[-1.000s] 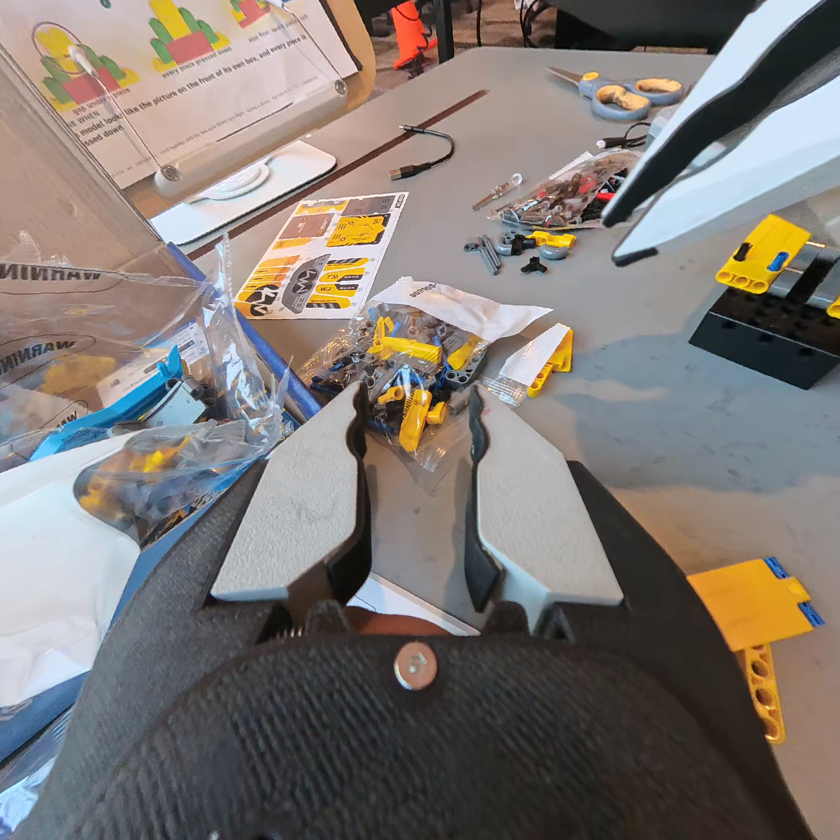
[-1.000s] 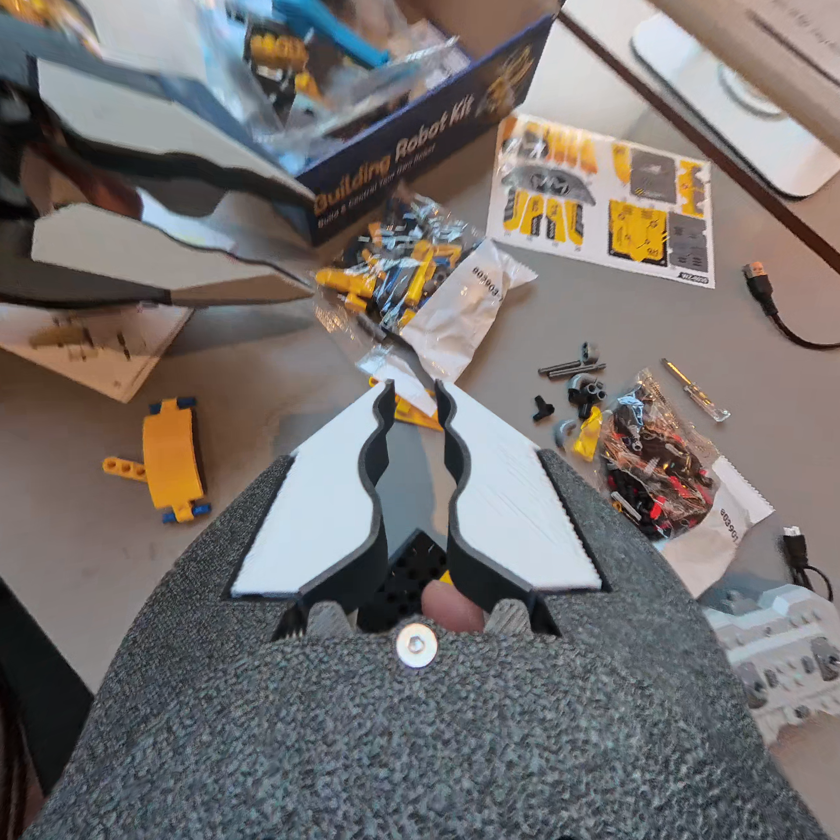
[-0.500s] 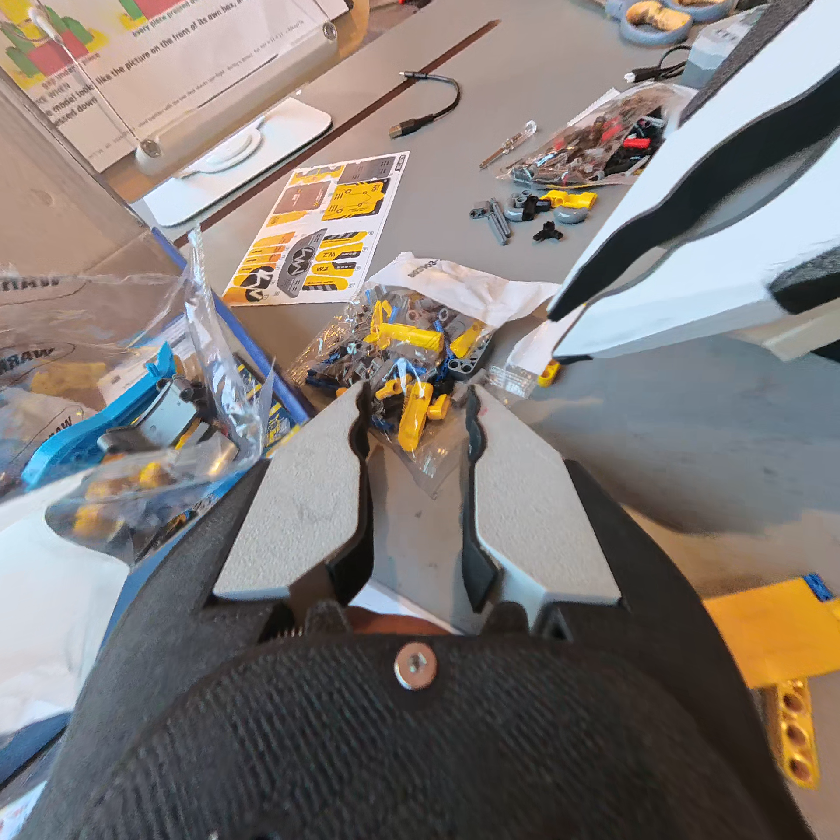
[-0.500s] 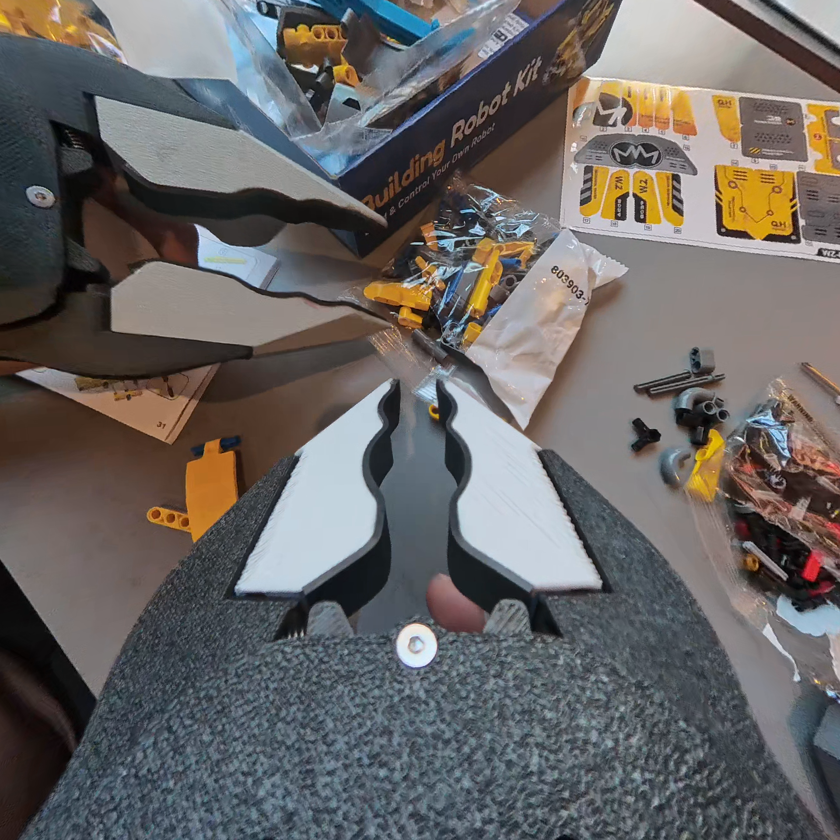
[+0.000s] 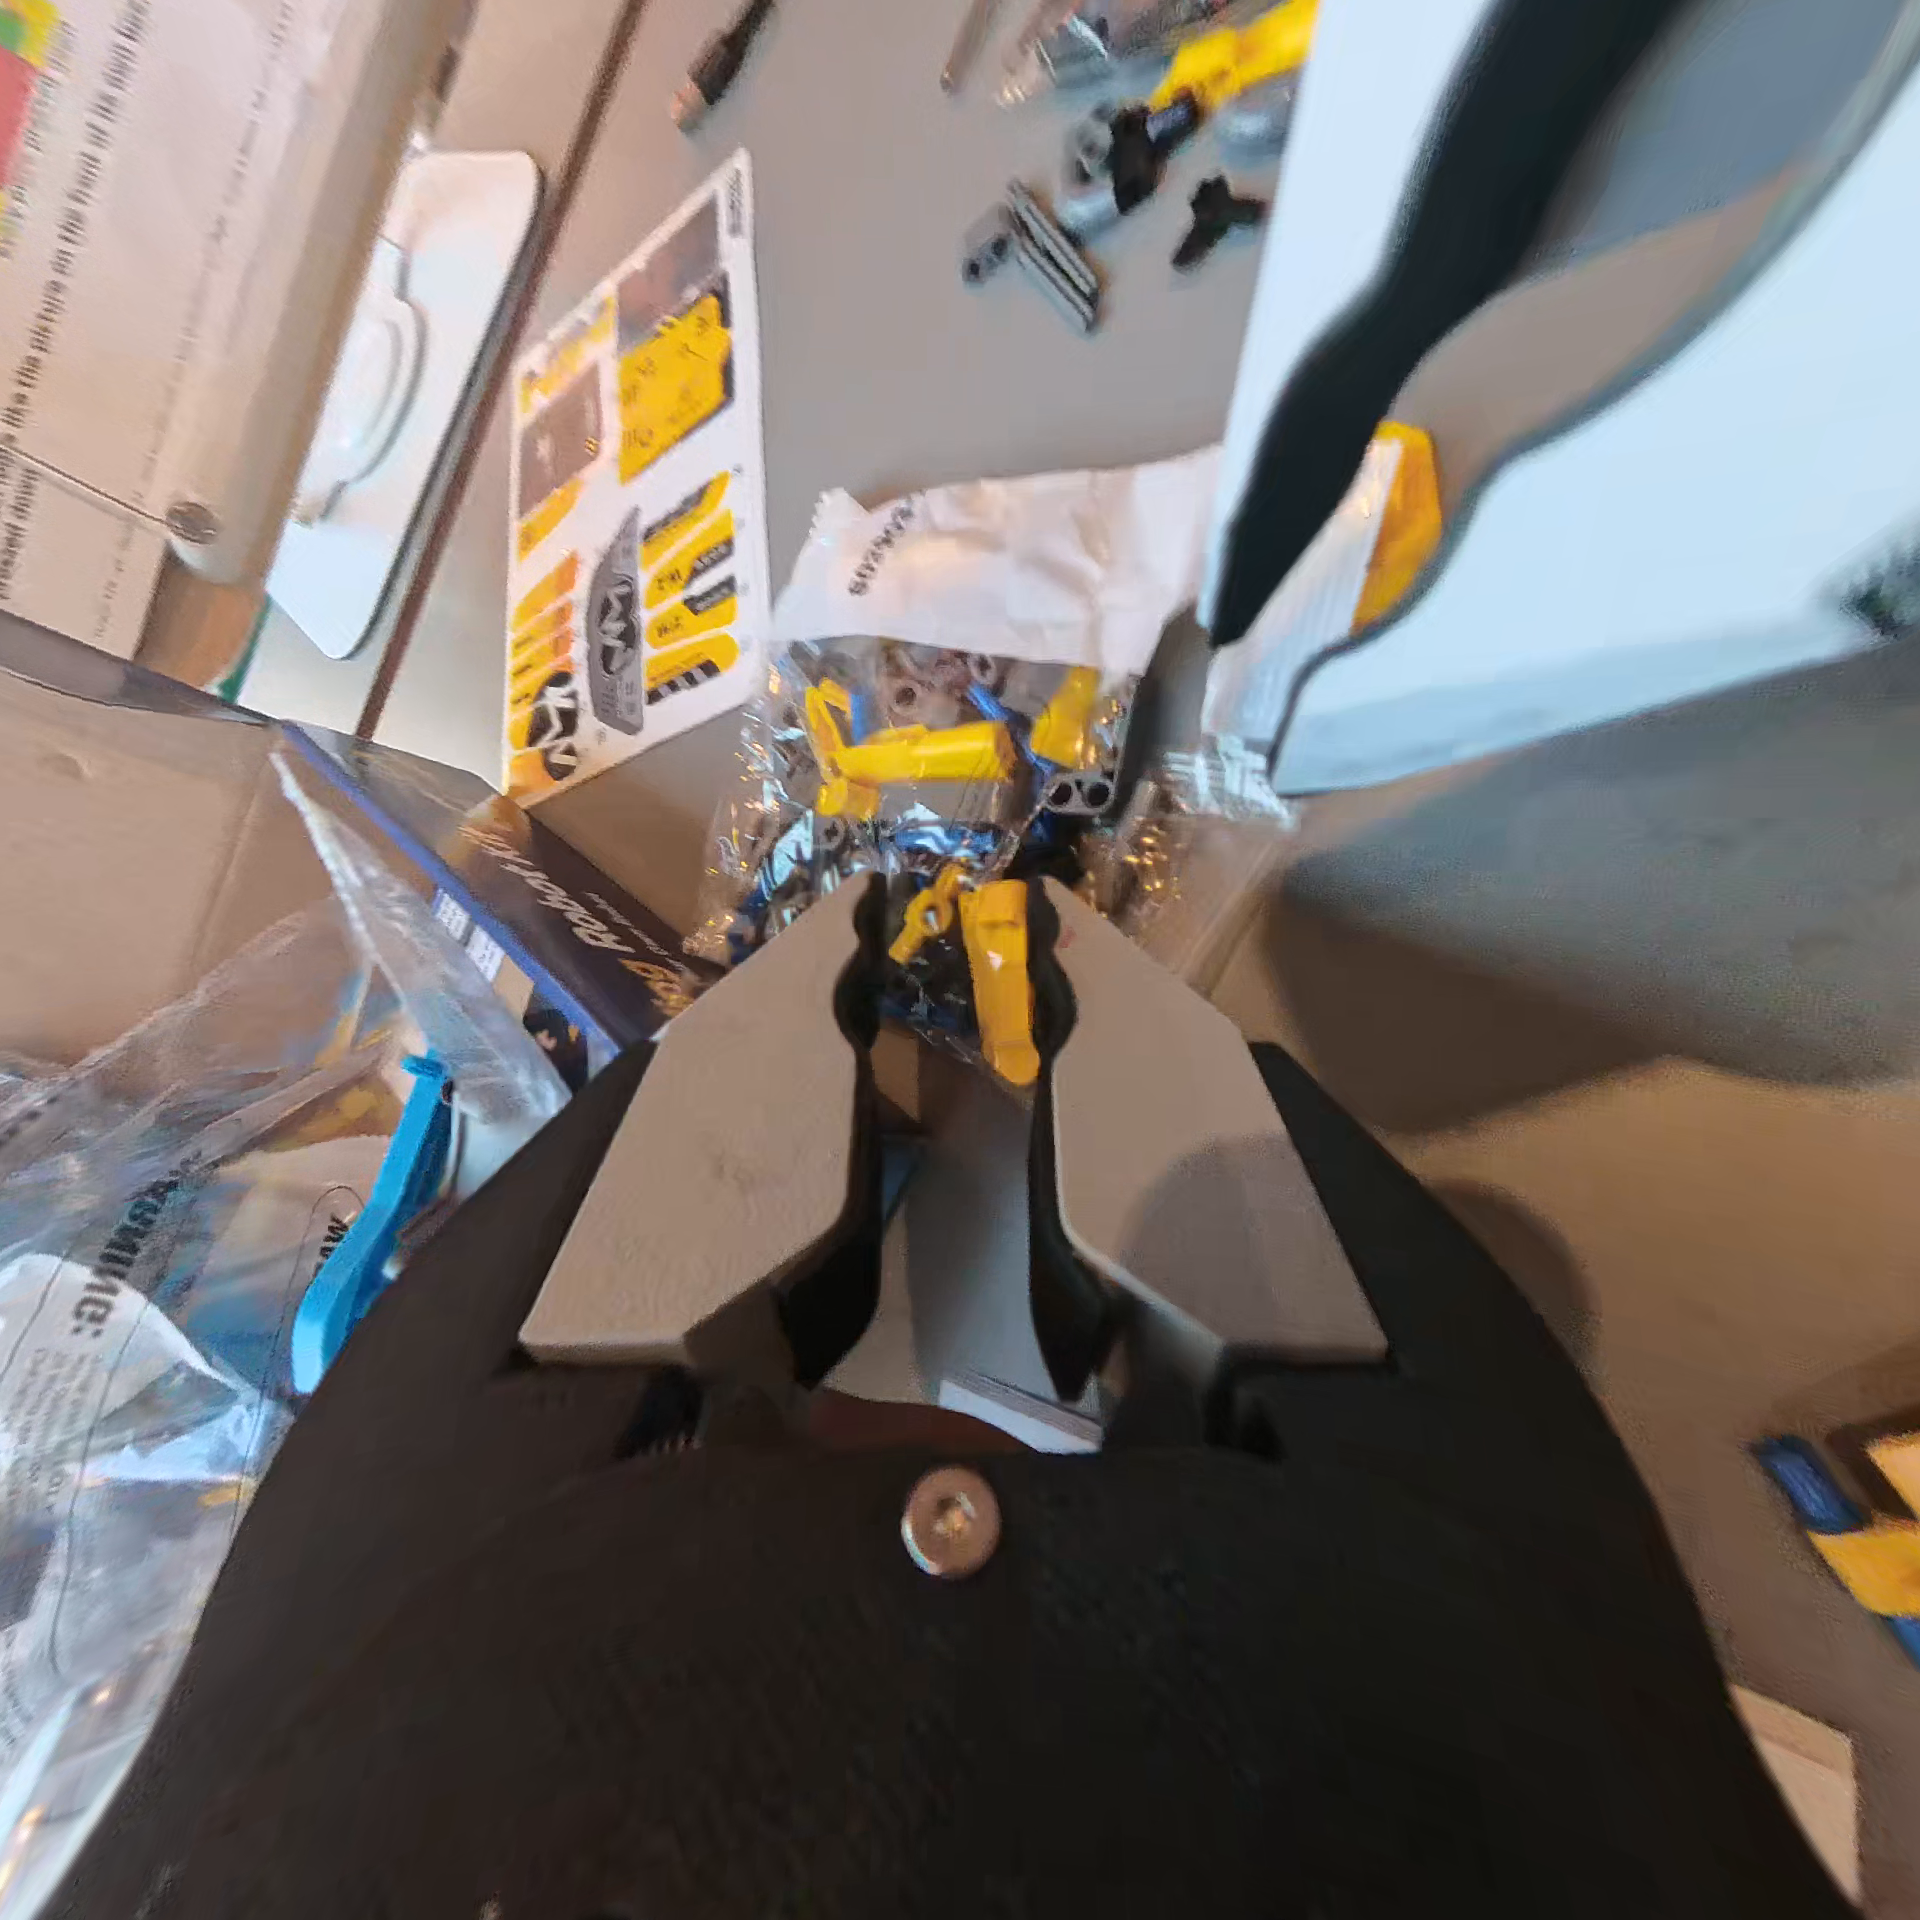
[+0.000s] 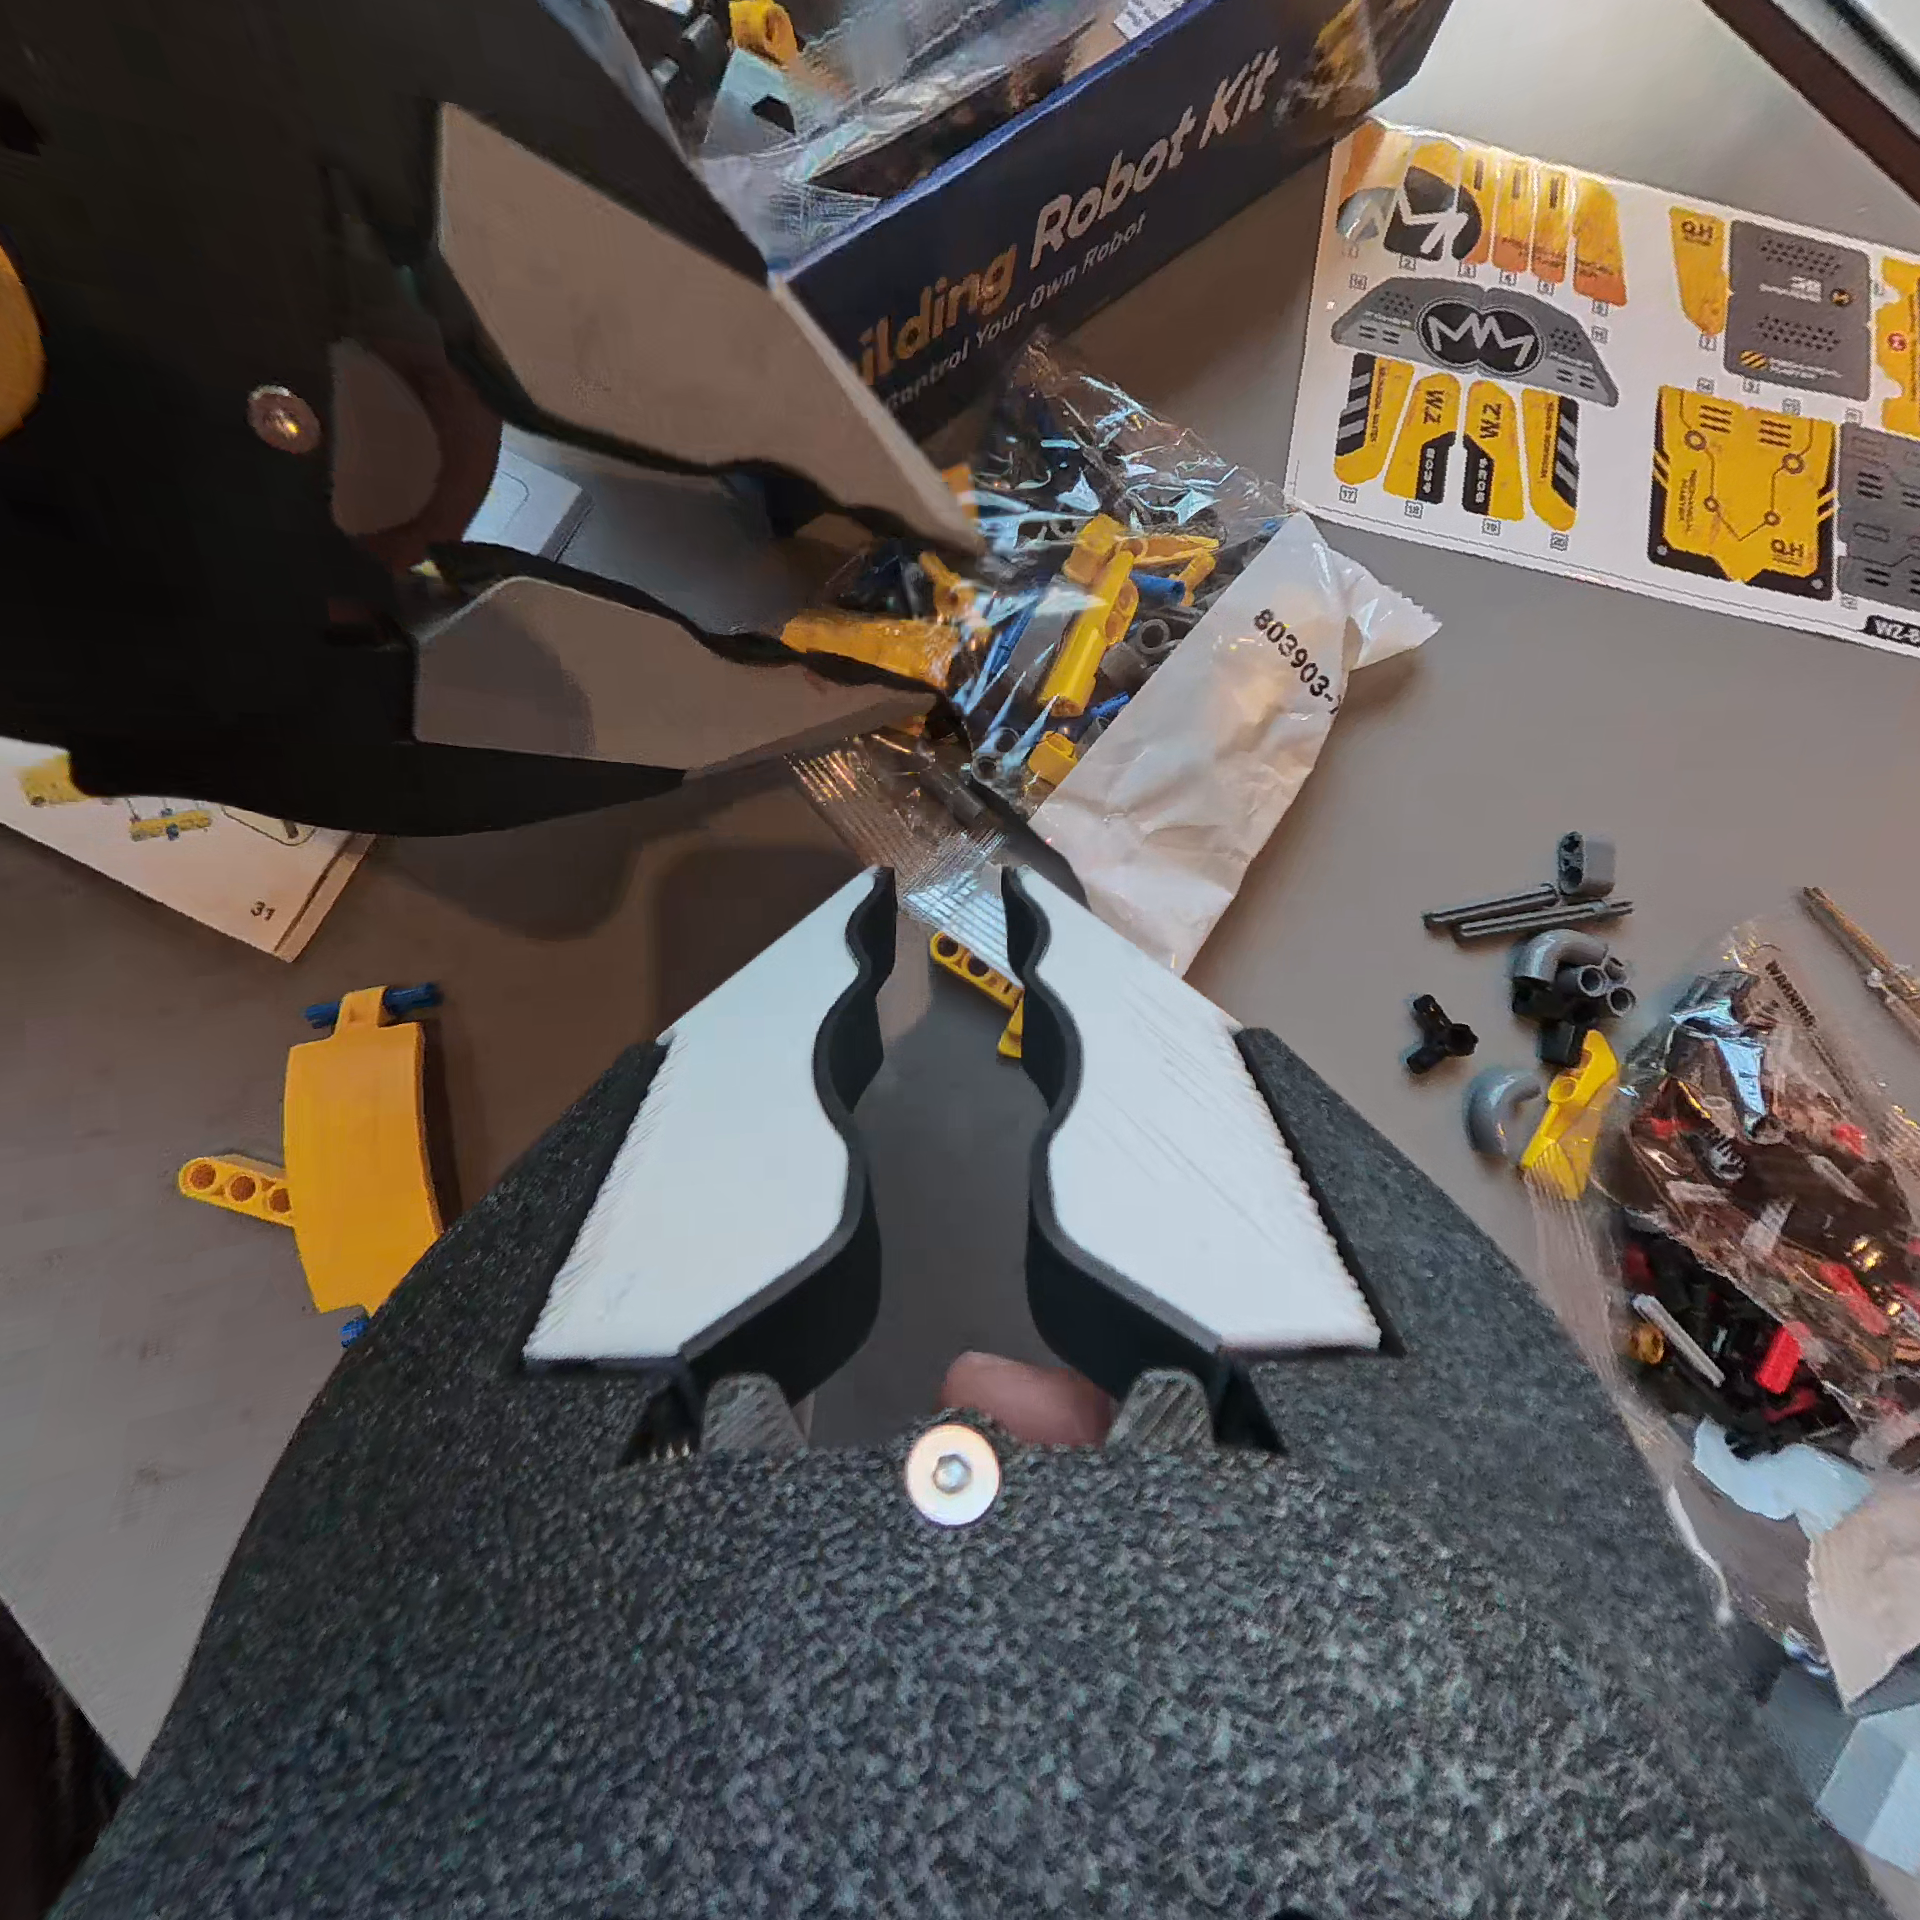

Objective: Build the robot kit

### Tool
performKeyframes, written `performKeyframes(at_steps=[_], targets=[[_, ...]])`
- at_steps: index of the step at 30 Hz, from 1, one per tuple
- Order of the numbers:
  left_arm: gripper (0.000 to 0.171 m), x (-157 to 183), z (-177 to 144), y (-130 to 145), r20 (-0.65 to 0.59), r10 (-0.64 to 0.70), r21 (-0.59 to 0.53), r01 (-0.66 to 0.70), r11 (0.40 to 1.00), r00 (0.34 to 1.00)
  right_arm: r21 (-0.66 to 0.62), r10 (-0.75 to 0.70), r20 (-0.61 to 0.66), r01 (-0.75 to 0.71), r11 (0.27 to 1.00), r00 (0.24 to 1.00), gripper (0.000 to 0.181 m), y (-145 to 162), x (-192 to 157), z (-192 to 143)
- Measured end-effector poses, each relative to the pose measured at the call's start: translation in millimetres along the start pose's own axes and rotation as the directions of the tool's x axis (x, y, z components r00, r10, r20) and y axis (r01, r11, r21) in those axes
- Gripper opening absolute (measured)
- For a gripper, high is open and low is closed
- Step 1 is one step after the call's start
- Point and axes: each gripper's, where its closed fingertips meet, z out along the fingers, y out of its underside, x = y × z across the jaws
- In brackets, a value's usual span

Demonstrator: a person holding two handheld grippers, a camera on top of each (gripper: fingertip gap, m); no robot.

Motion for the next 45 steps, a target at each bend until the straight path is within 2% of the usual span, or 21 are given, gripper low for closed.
performKeyframes(at_steps=[3,5,10,17,21,25,28,36,38,41,45], targets=[[0.011,-5,1,0,0.034,-0.002,0.031,0.001,1.000,0.999,0.010,0.009,-0.001,-0.009,1.000,1.000,0.020,-1,1,3],[0.000,-9,0,-2,0.026,-0.068,0.065,0.066,0.996,0.997,0.020,-0.003,-0.014,0.003,1.000,1.000,0.020,-3,2,4],[0.000,-11,-6,-13,-0.068,-0.231,0.144,0.239,0.960,0.971,0.073,-0.051,-0.052,0.054,0.996,0.997,0.018,-12,0,5],[0.000,-8,-5,-15,-0.109,-0.282,0.157,0.296,0.942,0.953,0.095,-0.043,-0.116,0.054,0.994,0.992,0.013,-13,6,9],[0.000,-6,-8,-18,-0.166,-0.333,0.164,0.359,0.919,0.928,0.165,-0.073,-0.080,0.085,0.983,0.994,0.013,-26,-6,9],[0.000,-6,-9,-19,-0.194,-0.354,0.167,0.387,0.907,0.915,0.096,-0.070,-0.157,0.086,0.992,0.985,0.010,-17,11,16],[0.000,-2,-9,-21,-0.206,-0.345,0.166,0.381,0.910,0.915,0.047,-0.126,-0.243,0.142,0.989,0.962,0.013,-11,21,18],[0.000,3,-9,-23,-0.270,-0.377,0.160,0.427,0.890,0.886,0.035,-0.153,-0.147,0.159,0.987,0.977,0.016,-15,7,30],[0.000,3,-8,-22,-0.269,-0.381,0.157,0.431,0.889,0.884,-0.001,-0.149,-0.160,0.151,0.989,0.976,0.006,-10,11,33],[0.000,-1,-7,-21,-0.252,-0.396,0.154,0.441,0.884,0.883,-0.045,-0.180,-0.214,0.175,0.984,0.960,0.000,-5,22,30],[0.000,-2,-7,-19,-0.235,-0.382,0.154,0.423,0.893,0.894,-0.048,-0.216,-0.307,0.211,0.976,0.927,0.001,-10,35,20]])
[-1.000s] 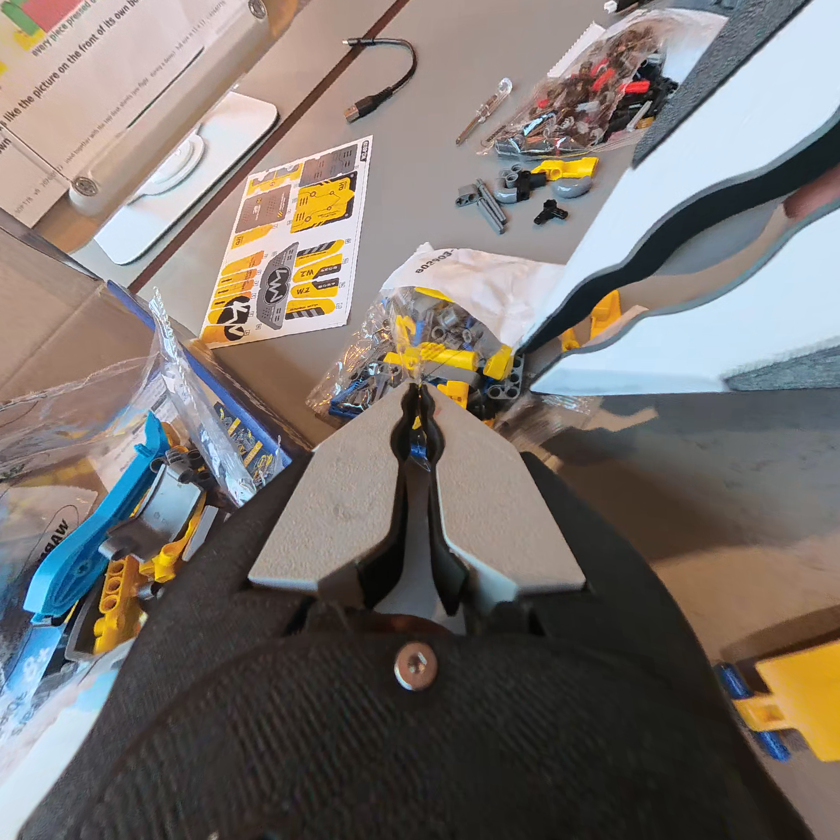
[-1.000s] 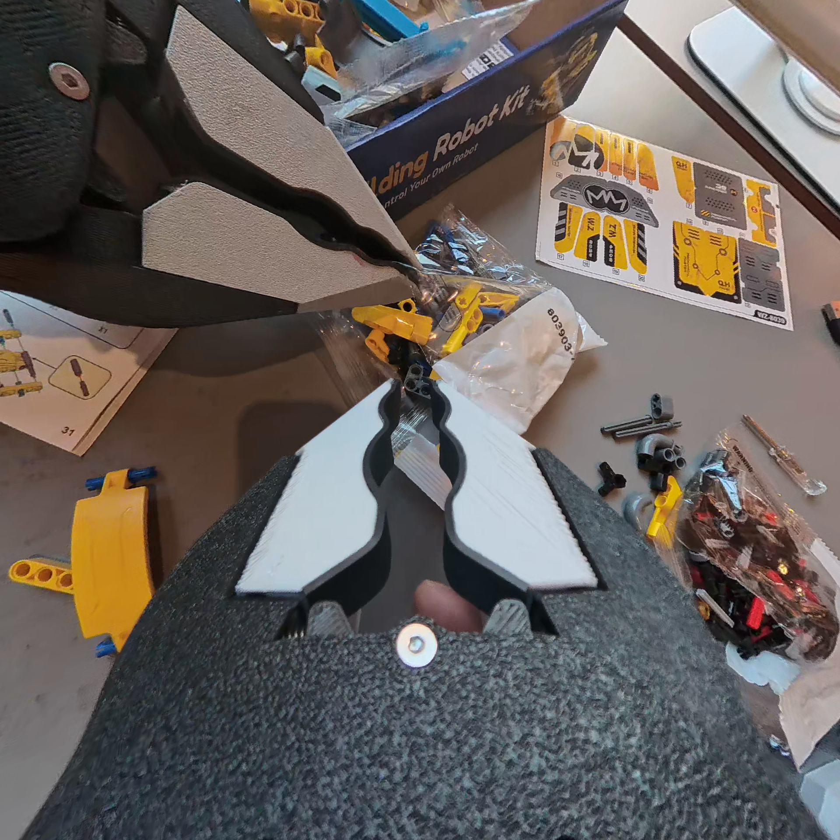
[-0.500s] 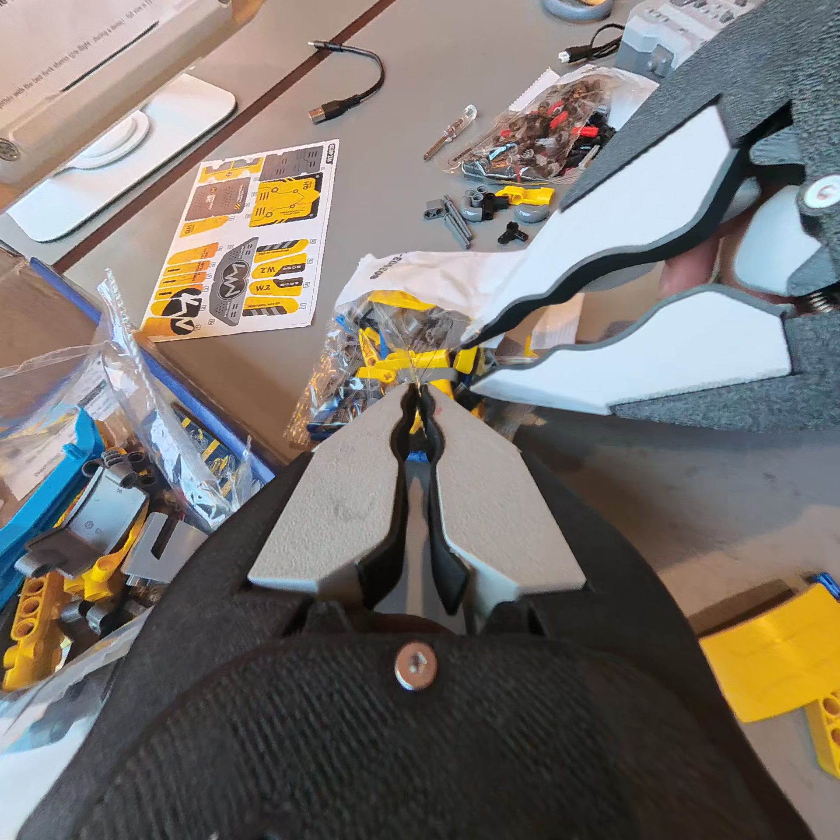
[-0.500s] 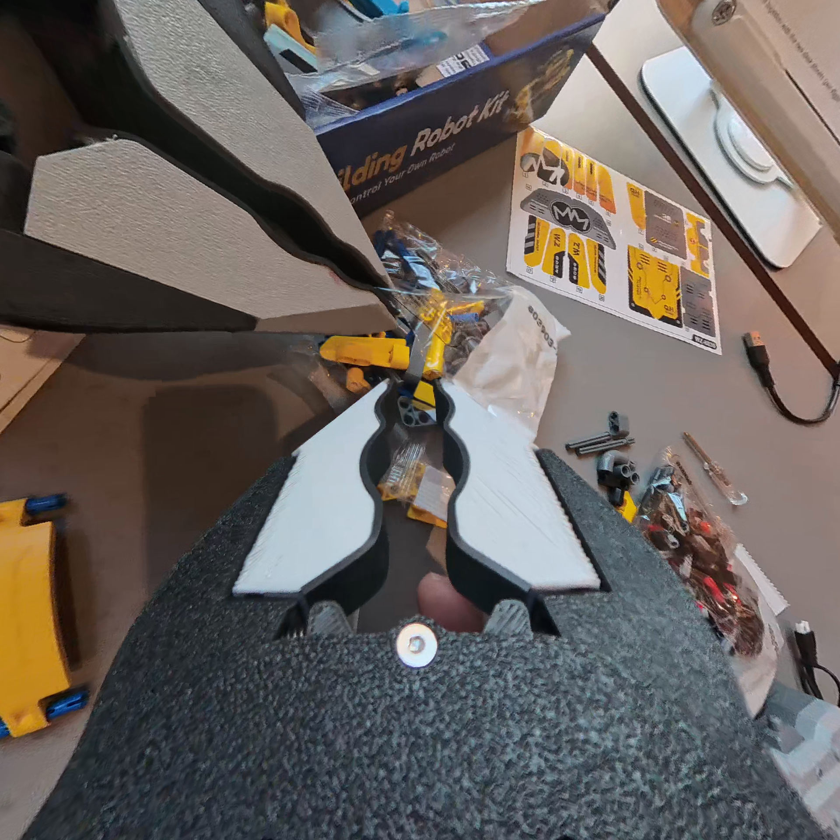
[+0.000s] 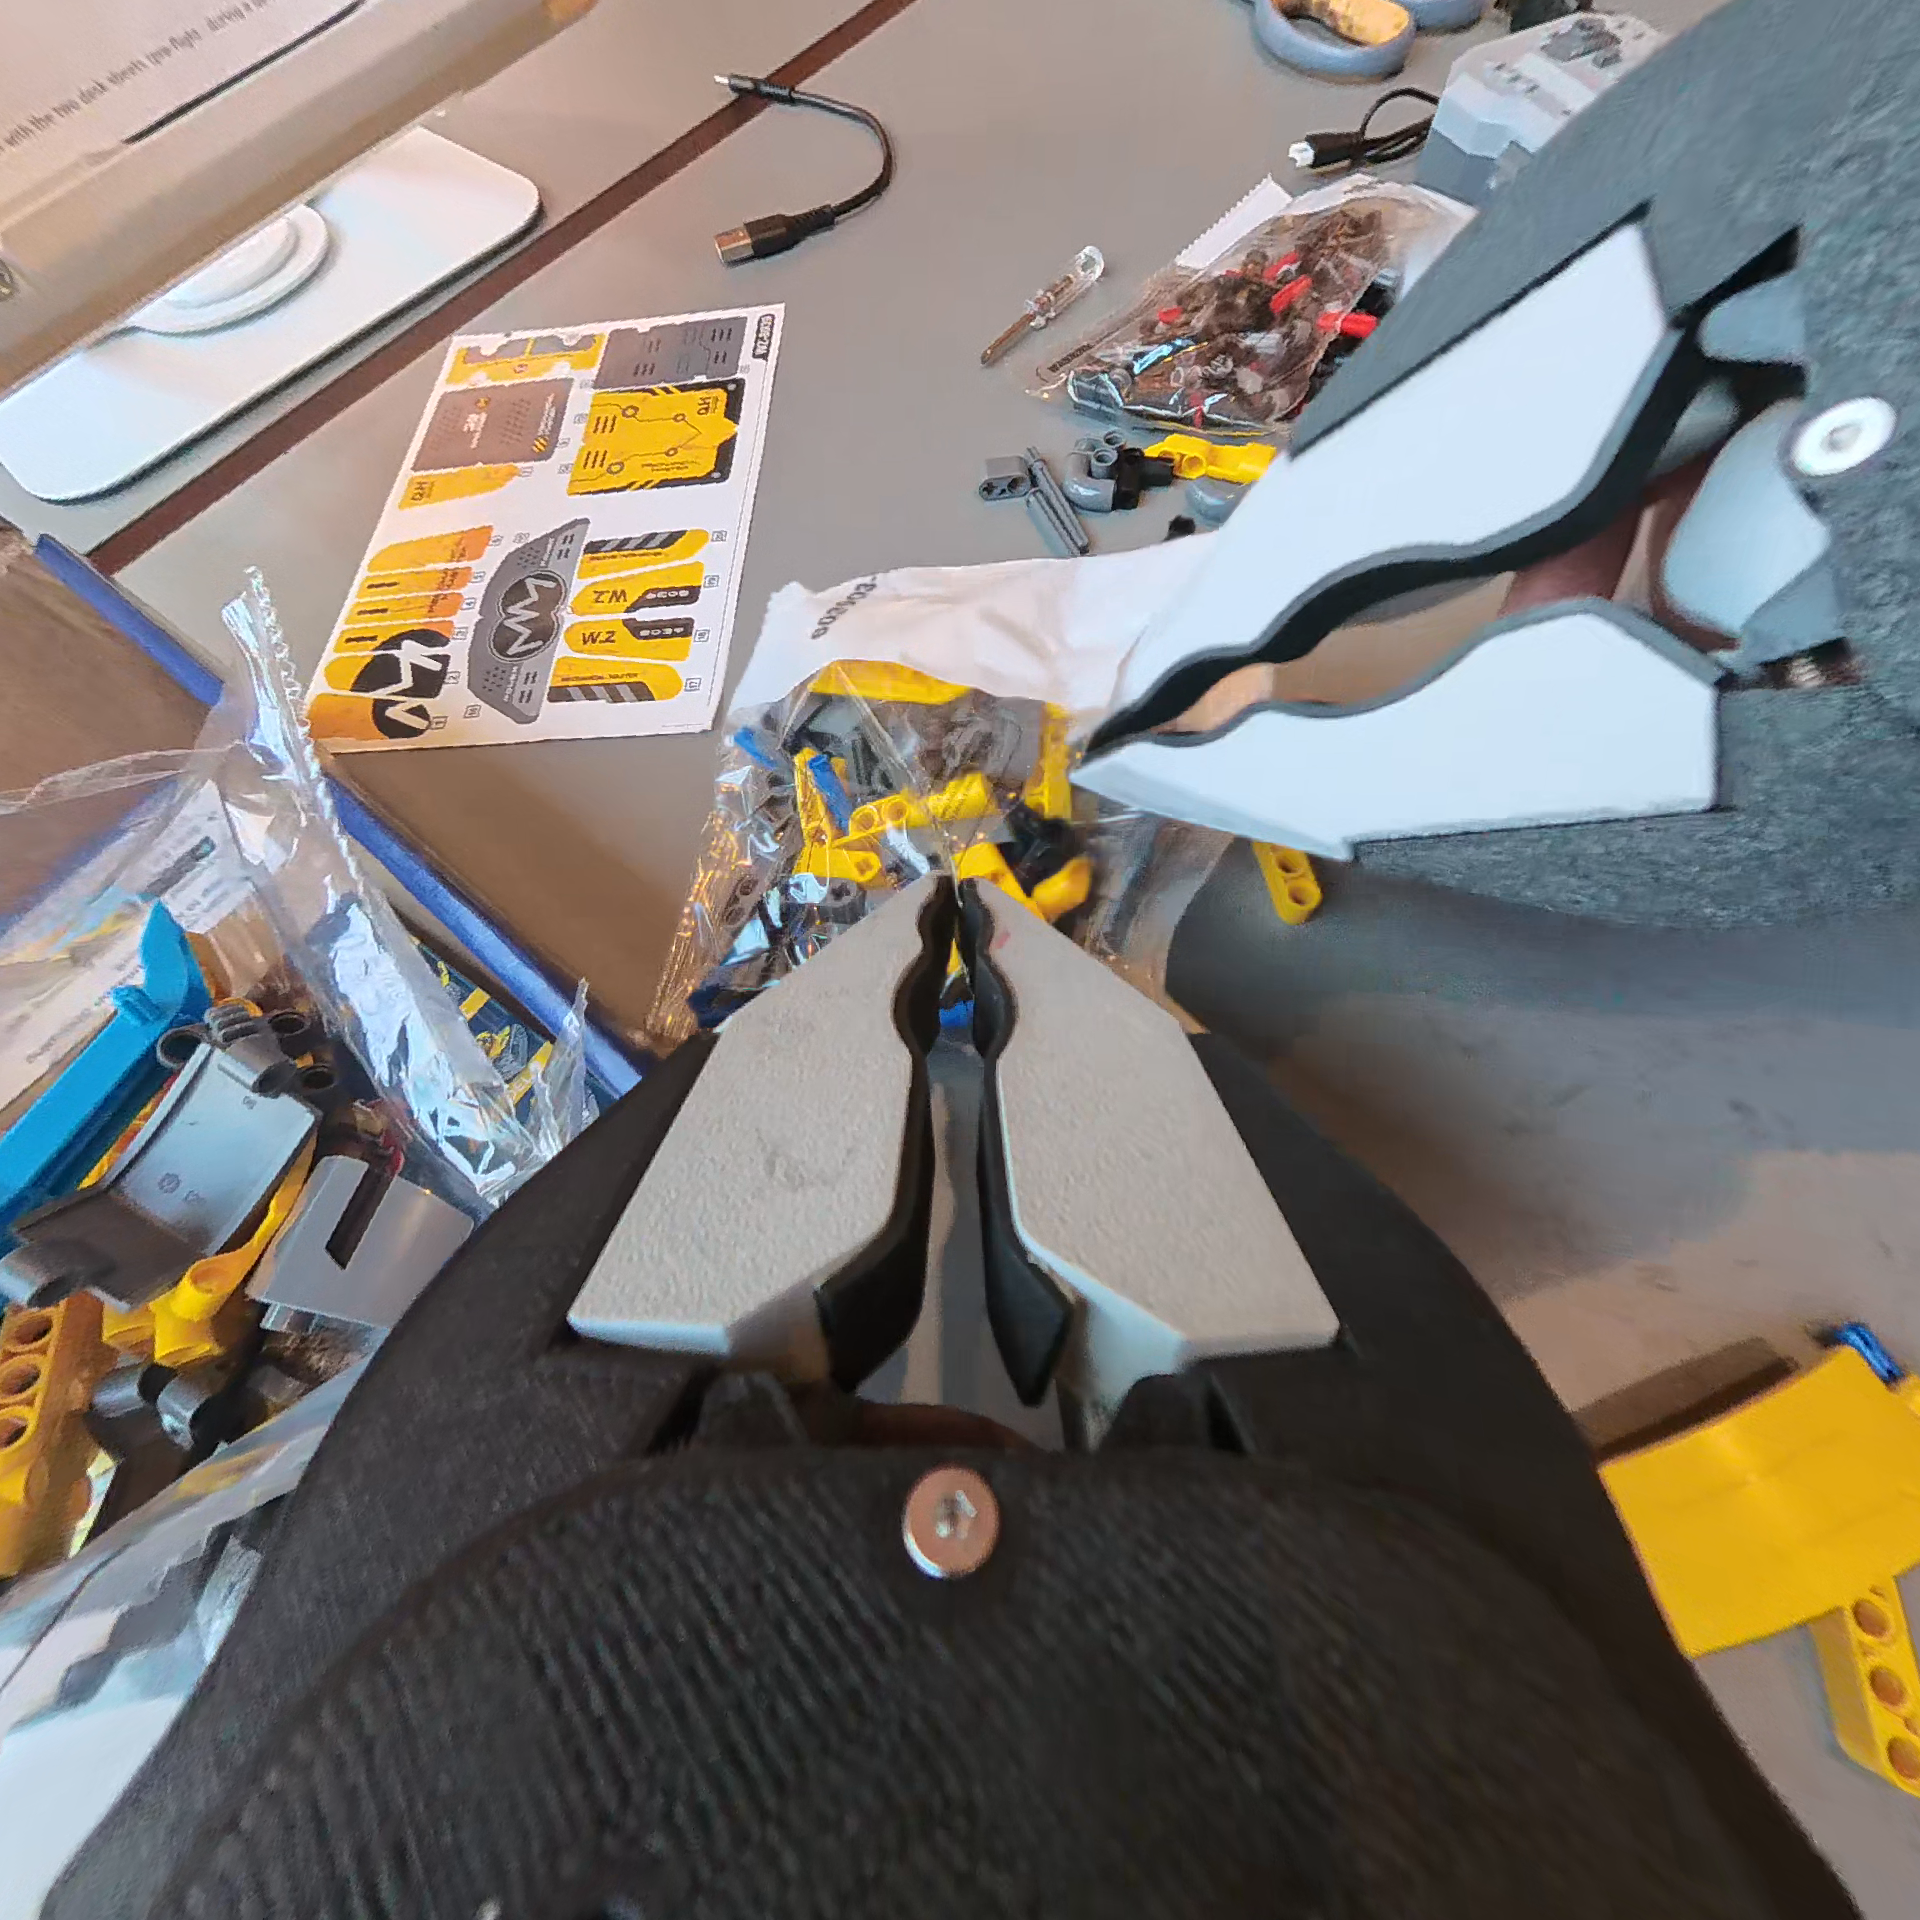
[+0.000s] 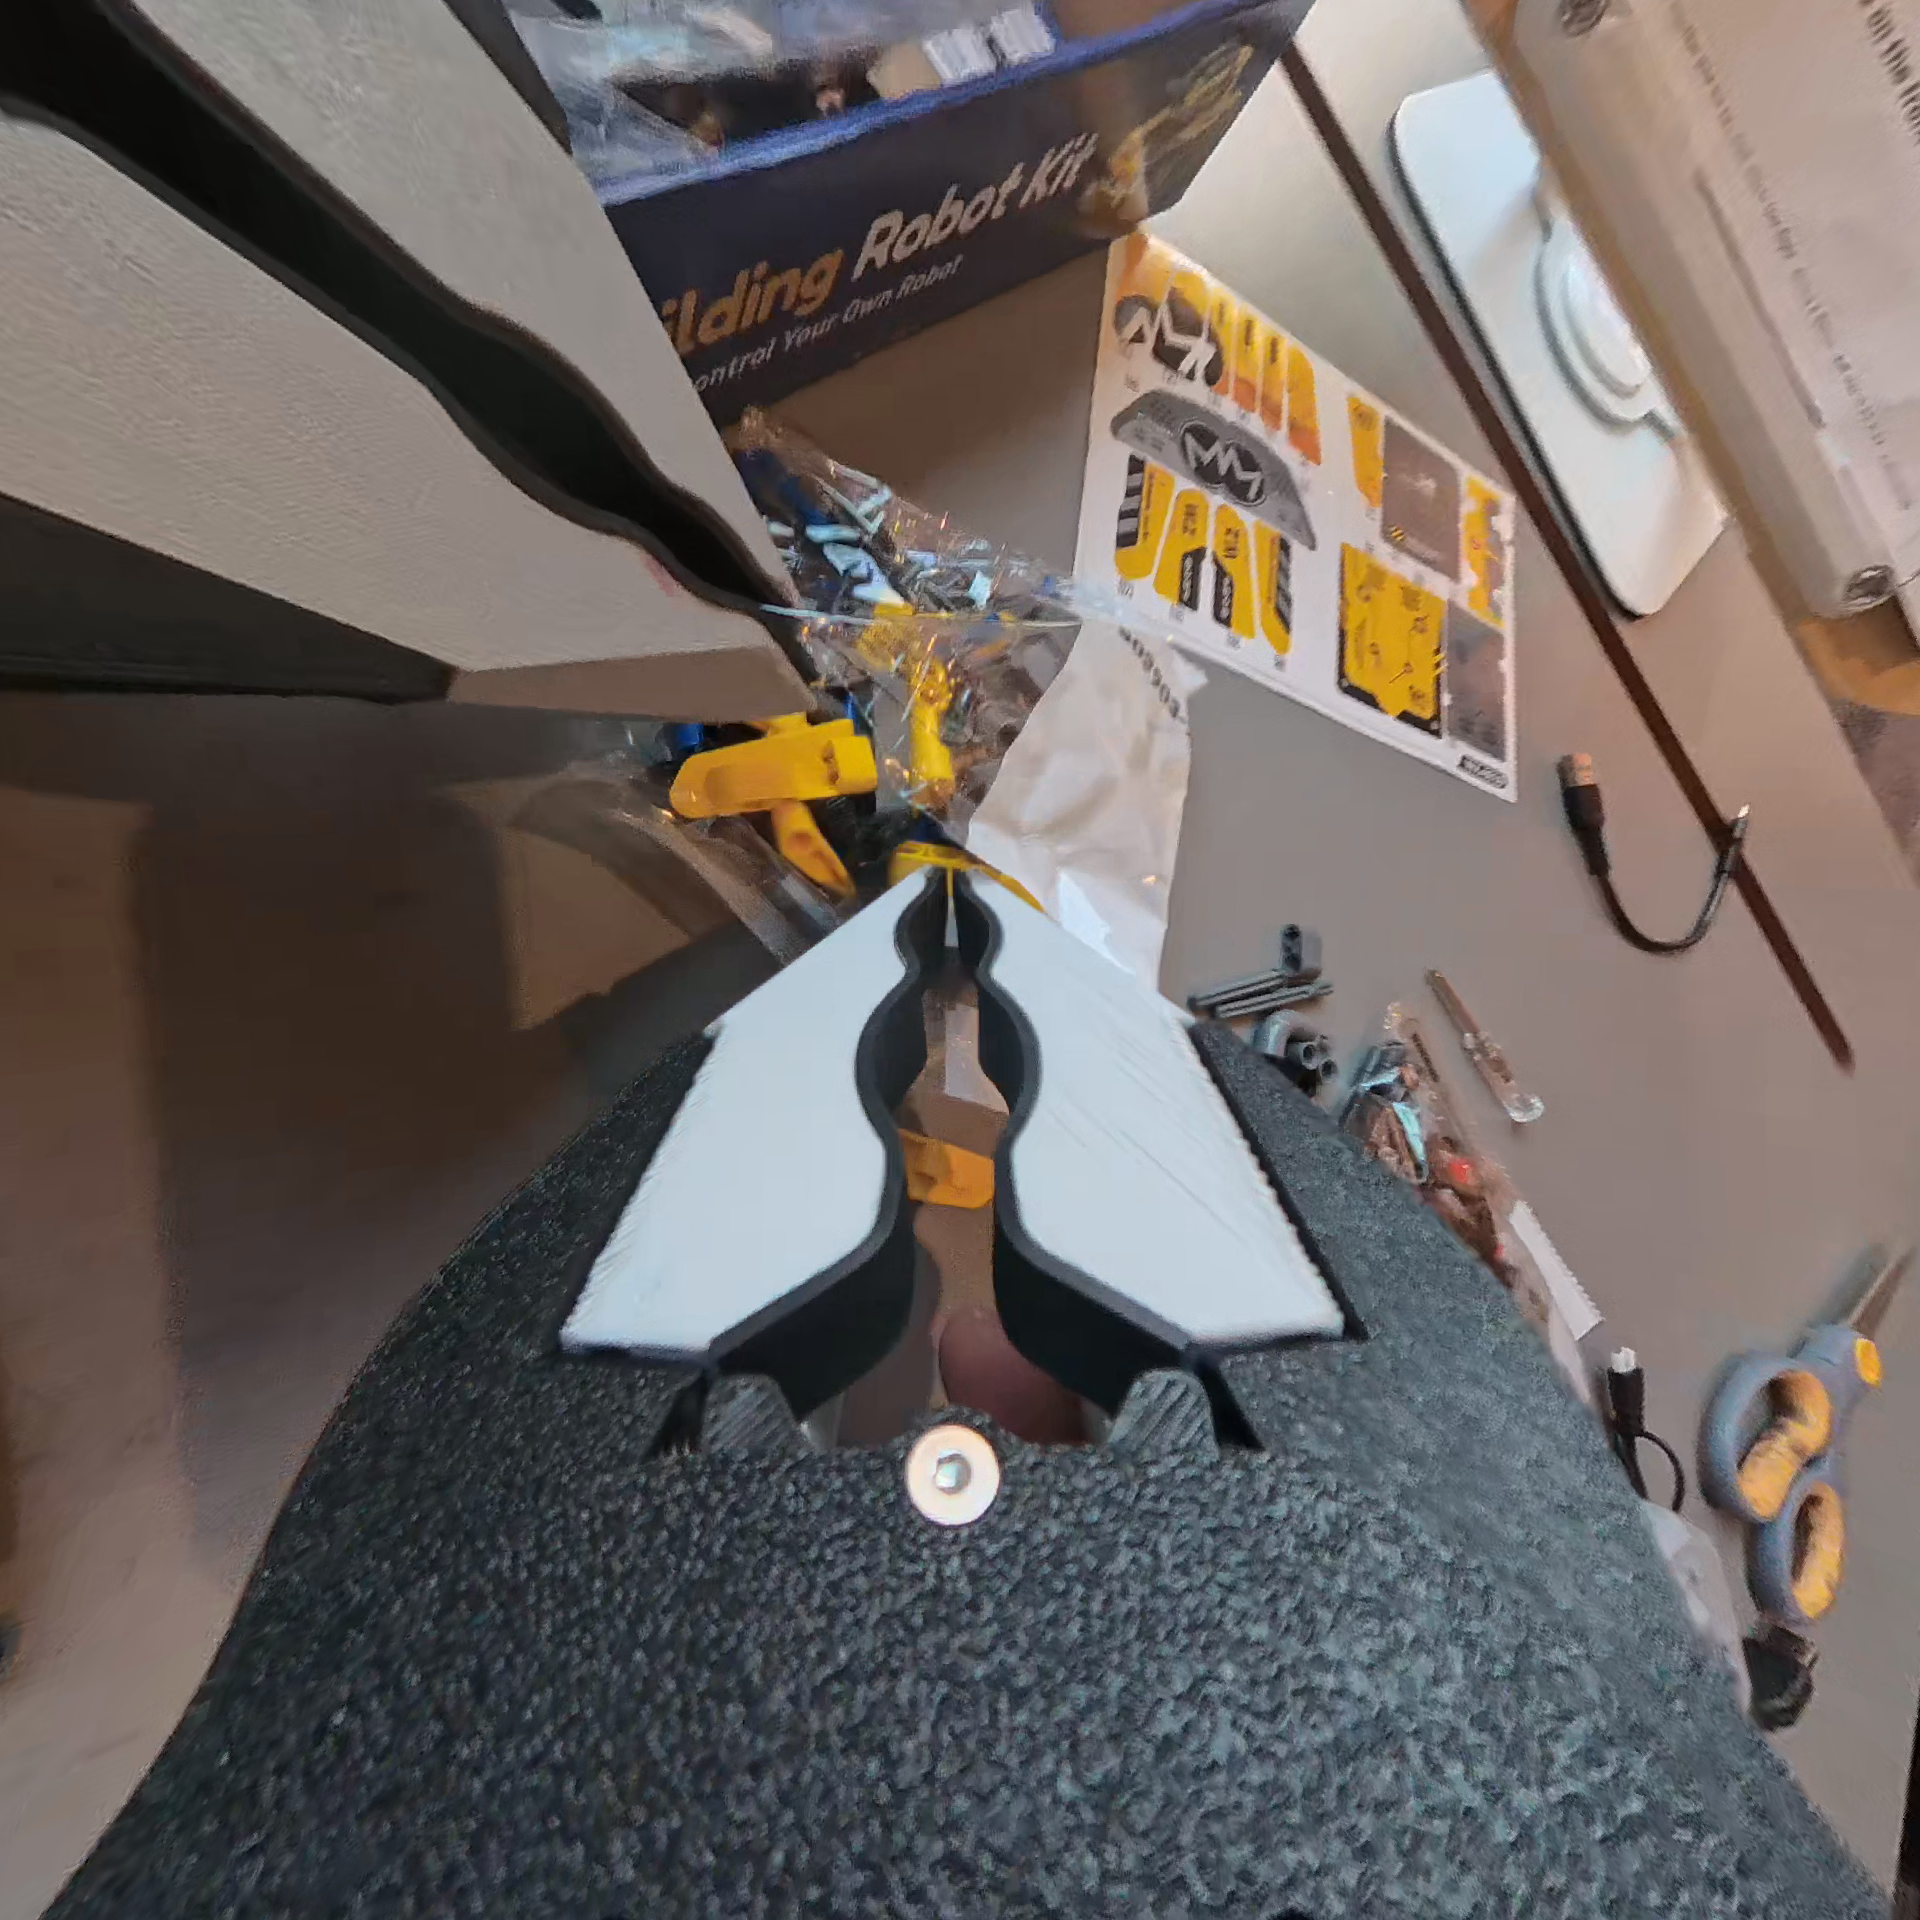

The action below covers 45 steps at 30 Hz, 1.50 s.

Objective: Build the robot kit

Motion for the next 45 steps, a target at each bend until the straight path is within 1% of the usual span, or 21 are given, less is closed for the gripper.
performKeyframes(at_steps=[1,3,6,8,12,14,15,18,21,23,26,29,30,31,33,36,39,41,42,43,45], targets=[[0.000,0,0,0,-0.003,-0.003,0.001,0.003,1.000,1.000,0.028,0.003,-0.002,-0.003,1.000,1.000,0.001,-5,0,-2],[0.000,3,-1,-2,-0.026,-0.018,0.013,0.018,1.000,1.000,0.055,0.021,0.046,-0.023,0.998,0.999,0.004,-11,-7,-2],[0.000,4,-1,-2,-0.035,-0.029,0.012,0.029,1.000,0.999,0.023,0.002,0.064,-0.003,1.000,0.998,0.010,-7,-14,6],[0.000,3,0,0,-0.030,-0.023,0.004,0.023,1.000,0.999,0.023,0.006,0.110,-0.009,1.000,0.994,0.018,-7,-24,9],[0.000,4,0,0,-0.033,-0.021,0.001,0.021,1.000,0.999,0.022,-0.033,0.148,0.030,0.999,0.988,0.010,-7,-30,10],[0.000,3,0,0,-0.034,-0.028,0.003,0.029,1.000,0.999,-0.025,-0.045,0.103,0.048,0.999,0.994,0.009,-2,-19,10],[0.000,2,0,1,-0.034,-0.032,0.001,0.032,0.999,0.999,-0.026,-0.043,0.080,0.046,0.999,0.996,0.009,-3,-13,9],[0.000,2,1,2,-0.037,-0.034,0.000,0.034,0.999,0.999,-0.018,-0.037,0.033,0.037,0.999,0.999,0.012,-6,-5,8],[0.000,4,1,0,-0.051,-0.046,0.004,0.046,0.999,0.998,0.024,-0.089,-0.002,0.089,0.996,0.996,0.018,-12,-6,8],[0.000,3,0,0,-0.058,-0.054,0.005,0.054,0.999,0.997,0.052,-0.076,0.006,0.075,0.996,0.997,0.016,-17,-9,9],[0.000,4,0,0,-0.069,-0.071,0.008,0.072,0.997,0.995,0.039,-0.040,0.064,0.037,0.999,0.997,0.010,-14,-13,13],[0.000,5,1,-1,-0.077,-0.075,0.011,0.076,0.997,0.994,-0.021,0.002,0.115,0.000,1.000,0.993,0.008,-4,-16,17],[0.000,5,1,0,-0.077,-0.075,0.007,0.076,0.997,0.994,-0.045,-0.004,0.119,0.009,0.999,0.993,0.008,1,-16,19],[0.000,4,1,0,-0.070,-0.074,0.005,0.075,0.997,0.995,-0.032,-0.022,0.123,0.027,0.999,0.992,0.007,0,-17,18],[0.000,0,0,0,-0.050,-0.072,0.009,0.073,0.997,0.996,0.010,-0.024,0.108,0.024,1.000,0.994,0.002,-6,-15,14],[0.000,-1,-1,-1,-0.067,-0.101,0.018,0.103,0.995,0.993,0.011,-0.019,0.074,0.018,1.000,0.997,0.003,-9,-8,12],[0.000,-1,0,-1,-0.060,-0.097,0.018,0.098,0.995,0.993,0.009,-0.101,0.000,0.101,0.995,0.995,0.007,-10,0,6],[0.000,-1,-1,-3,-0.055,-0.093,0.027,0.095,0.995,0.994,0.000,-0.178,-0.075,0.178,0.984,0.981,0.008,-9,9,3],[0.000,0,-1,-5,-0.059,-0.088,0.037,0.090,0.995,0.994,0.002,-0.215,-0.111,0.216,0.976,0.970,0.013,-10,13,2],[0.000,1,-2,-6,-0.059,-0.083,0.043,0.086,0.995,0.995,0.003,-0.241,-0.129,0.243,0.970,0.962,0.015,-10,14,2],[0.000,3,-1,-5,-0.056,-0.073,0.039,0.076,0.996,0.996,-0.006,-0.246,-0.133,0.247,0.969,0.960,0.016,-7,14,3]])
